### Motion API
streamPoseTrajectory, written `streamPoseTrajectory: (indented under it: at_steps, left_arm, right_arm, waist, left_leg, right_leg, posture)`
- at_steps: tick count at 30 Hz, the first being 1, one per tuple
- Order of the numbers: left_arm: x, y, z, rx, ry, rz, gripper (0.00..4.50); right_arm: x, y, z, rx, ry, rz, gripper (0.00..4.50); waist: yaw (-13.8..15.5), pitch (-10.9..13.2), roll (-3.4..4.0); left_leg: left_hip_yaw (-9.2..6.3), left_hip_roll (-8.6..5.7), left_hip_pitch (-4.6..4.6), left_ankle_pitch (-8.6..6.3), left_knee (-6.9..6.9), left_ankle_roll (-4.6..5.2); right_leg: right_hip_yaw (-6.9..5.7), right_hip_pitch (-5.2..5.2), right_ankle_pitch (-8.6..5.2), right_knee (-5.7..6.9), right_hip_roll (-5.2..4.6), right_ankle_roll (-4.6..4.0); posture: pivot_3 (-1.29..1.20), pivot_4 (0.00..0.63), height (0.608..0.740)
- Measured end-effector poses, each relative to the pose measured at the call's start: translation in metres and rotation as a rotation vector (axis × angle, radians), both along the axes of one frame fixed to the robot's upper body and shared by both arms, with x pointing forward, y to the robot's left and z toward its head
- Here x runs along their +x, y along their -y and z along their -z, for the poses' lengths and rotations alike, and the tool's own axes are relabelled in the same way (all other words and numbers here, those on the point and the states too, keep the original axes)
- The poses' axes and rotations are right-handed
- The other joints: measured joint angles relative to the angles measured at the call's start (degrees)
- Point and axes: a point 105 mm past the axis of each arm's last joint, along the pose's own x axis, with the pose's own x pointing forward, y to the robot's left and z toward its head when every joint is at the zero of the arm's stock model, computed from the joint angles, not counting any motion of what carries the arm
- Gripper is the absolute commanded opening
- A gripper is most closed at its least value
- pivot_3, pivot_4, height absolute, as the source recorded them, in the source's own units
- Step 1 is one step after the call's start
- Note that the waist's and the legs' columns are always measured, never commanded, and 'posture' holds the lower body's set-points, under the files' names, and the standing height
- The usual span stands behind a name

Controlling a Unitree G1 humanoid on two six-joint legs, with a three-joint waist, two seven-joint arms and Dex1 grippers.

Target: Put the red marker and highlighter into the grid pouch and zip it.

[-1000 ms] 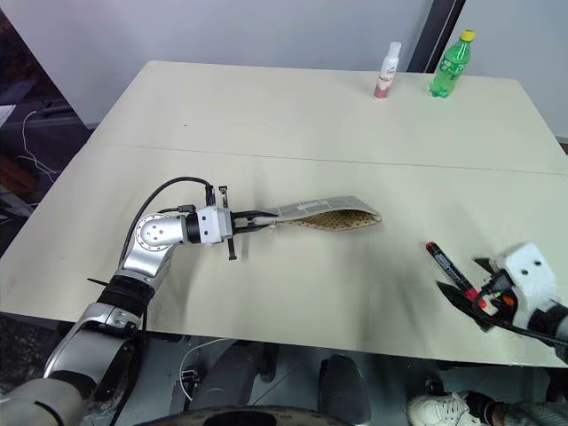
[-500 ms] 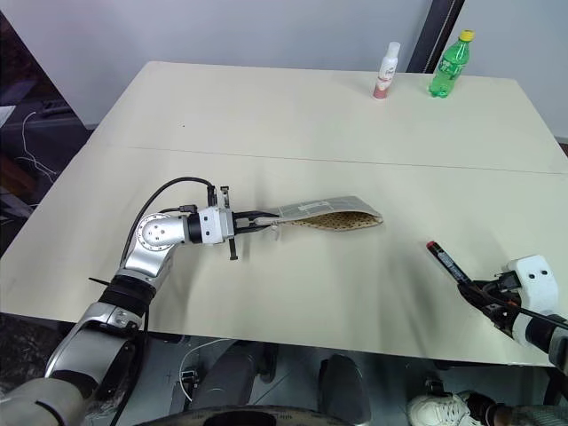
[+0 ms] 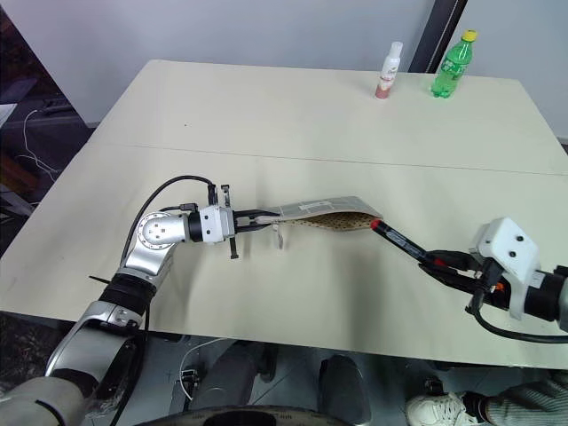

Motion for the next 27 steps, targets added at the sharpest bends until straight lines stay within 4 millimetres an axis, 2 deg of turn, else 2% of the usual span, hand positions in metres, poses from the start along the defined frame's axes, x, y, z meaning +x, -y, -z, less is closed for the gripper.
streamPoseTrajectory:
  at_steps: [5, 14, 20, 24, 27]
  left_arm:
    - [-0.001, 0.004, -0.001, 0.0, 0.009, 0.012, 0.0]
    - [-0.008, 0.015, -0.006, -0.005, 0.033, 0.048, 0.0]
    - [-0.009, 0.02, -0.007, 0.026, 0.053, 0.073, 0.0]
    - [-0.007, 0.025, -0.013, 0.03, 0.072, 0.088, 0.0]
    - [-0.009, 0.029, -0.01, 0.038, 0.065, 0.106, 0.0]
  right_arm:
    - [0.02, -0.019, 0.004, -0.047, 0.051, -0.047, 0.38]
    - [0.031, -0.02, 0.018, -0.199, 0.068, -0.138, 0.38]
    - [0.061, -0.053, 0.005, -0.35, 0.206, -0.244, 0.38]
    - [0.073, -0.067, 0.013, -0.391, 0.213, -0.255, 0.38]
    - [0.077, -0.074, 0.018, -0.44, 0.234, -0.292, 0.38]
  waist:
    - [0.08, 0.0, 0.0]
    - [-0.05, 0.0, 0.01]
    - [-1.17, 0.01, 0.03]
    - [-1.36, 0.01, 0.02]
    - [-1.52, 0.01, 0.02]
  left_leg:
    - [0.0, -0.01, -0.17, 0.01, 0.0, 0.01]
    - [-0.02, -0.02, -0.22, -0.02, 0.17, 0.08]
    - [-0.1, 0.01, -0.21, 0.0, 0.16, 0.03]
    - [-0.09, -0.1, -0.47, 0.08, 0.18, 0.03]
    - [-0.09, -0.1, -0.49, 0.24, 0.18, -0.11]
  right_leg:
    - [-0.01, -0.15, 0.03, -0.05, -0.03, 0.02]
    - [-0.1, -0.16, 0.09, 0.06, 0.04, 0.12]
    - [-0.1, -0.18, 0.09, 0.07, 0.05, 0.07]
    - [-0.1, -0.42, 0.13, 0.08, 0.01, 0.14]
    - [-0.11, -0.44, 0.17, 0.15, 0.05, 0.21]
  posture:
    - [0.0, 0.15, 0.74]
    - [0.0, 0.15, 0.74]
    - [0.0, 0.15, 0.74]
    - [0.0, 0.15, 0.74]
    - [0.0, 0.15, 0.74]
